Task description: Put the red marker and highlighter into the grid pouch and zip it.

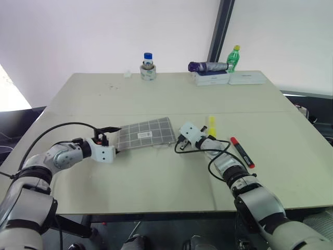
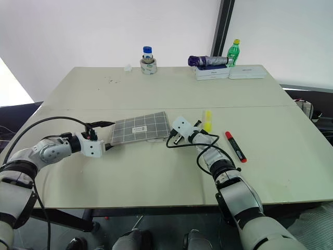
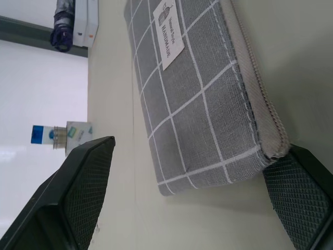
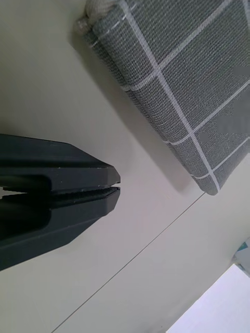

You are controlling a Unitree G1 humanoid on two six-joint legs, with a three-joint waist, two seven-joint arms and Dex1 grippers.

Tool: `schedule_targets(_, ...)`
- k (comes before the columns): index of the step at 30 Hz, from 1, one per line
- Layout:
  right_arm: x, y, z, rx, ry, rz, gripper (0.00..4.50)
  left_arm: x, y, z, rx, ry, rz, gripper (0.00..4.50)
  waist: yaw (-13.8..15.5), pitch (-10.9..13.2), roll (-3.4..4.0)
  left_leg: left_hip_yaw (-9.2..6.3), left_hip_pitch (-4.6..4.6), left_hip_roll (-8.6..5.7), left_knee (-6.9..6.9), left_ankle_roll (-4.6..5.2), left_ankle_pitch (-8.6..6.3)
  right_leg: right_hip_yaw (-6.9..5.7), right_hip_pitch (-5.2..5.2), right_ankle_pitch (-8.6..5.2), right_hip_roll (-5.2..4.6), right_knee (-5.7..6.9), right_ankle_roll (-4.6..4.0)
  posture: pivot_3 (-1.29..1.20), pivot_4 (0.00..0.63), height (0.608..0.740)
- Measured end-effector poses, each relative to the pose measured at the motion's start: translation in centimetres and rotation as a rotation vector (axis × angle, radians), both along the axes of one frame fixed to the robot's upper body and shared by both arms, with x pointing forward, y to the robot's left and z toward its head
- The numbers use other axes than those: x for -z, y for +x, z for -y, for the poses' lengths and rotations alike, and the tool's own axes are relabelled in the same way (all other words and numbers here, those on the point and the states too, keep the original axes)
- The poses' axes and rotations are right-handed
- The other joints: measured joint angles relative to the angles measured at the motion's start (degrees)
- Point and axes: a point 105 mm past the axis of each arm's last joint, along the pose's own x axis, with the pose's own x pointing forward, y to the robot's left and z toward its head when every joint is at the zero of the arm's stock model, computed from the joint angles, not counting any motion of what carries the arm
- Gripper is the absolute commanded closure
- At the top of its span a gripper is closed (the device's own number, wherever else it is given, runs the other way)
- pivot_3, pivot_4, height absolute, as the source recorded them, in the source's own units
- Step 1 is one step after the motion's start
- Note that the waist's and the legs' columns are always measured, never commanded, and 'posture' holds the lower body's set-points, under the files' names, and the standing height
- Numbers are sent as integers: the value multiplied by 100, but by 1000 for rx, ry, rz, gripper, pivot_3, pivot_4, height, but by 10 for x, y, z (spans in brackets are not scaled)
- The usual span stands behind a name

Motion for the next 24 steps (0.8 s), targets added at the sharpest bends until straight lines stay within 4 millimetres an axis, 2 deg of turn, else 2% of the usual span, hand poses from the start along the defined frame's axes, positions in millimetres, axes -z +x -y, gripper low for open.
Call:
schedule_targets(2, 1, 0, 0, 1, 2, -1, 4419, 1, 2, 2, -6, -18, -11, 0, 4, -4, 5, 0, 2, 0, 1, 0, 0, 0, 3, 0, 0, 0, 0, 0, 150, 740)
schedule_targets(5, 1, 0, -3, -4, 6, -2, 4500, 5, 2, 7, 1, -31, -27, 834, 3, -6, 9, 0, 5, 0, 2, 0, 0, 0, 7, 0, -1, 0, 0, 0, 150, 740)
schedule_targets(10, 0, 0, -7, -11, 5, -2, 4500, 18, -3, 17, 47, -7, -88, 3458, -2, -6, 9, 1, 2, 0, 2, 0, 0, 0, 3, -1, -1, 0, 1, 0, 150, 740)
schedule_targets(12, 0, 0, -7, -14, 4, -4, 4500, 14, -3, 19, 66, -11, -82, 4449, -13, -8, 12, 2, 3, 0, 1, 0, 0, 0, 3, -1, -1, 0, 1, 0, 150, 740)
schedule_targets(19, -3, -1, -8, -41, 28, -15, 4500, 11, -7, 22, 81, -76, -118, 4486, -45, -9, 15, 2, 3, 3, 0, 0, 0, 0, 2, -2, 0, 0, 3, 0, 150, 740)
schedule_targets(23, -22, -5, -4, -78, 187, -25, 4500, 10, -11, 22, 69, -206, -154, 4486, -43, -8, 15, -2, 1, 6, 1, 1, 0, 1, 2, -2, 0, -1, 3, 0, 150, 740)
schedule_targets(24, -29, -6, 1, -80, 241, -28, 4254, 10, -13, 21, 59, -249, -162, 4498, -42, -7, 15, -12, -1, 7, 1, 1, 0, 1, 2, -2, 0, -1, 3, 0, 150, 740)
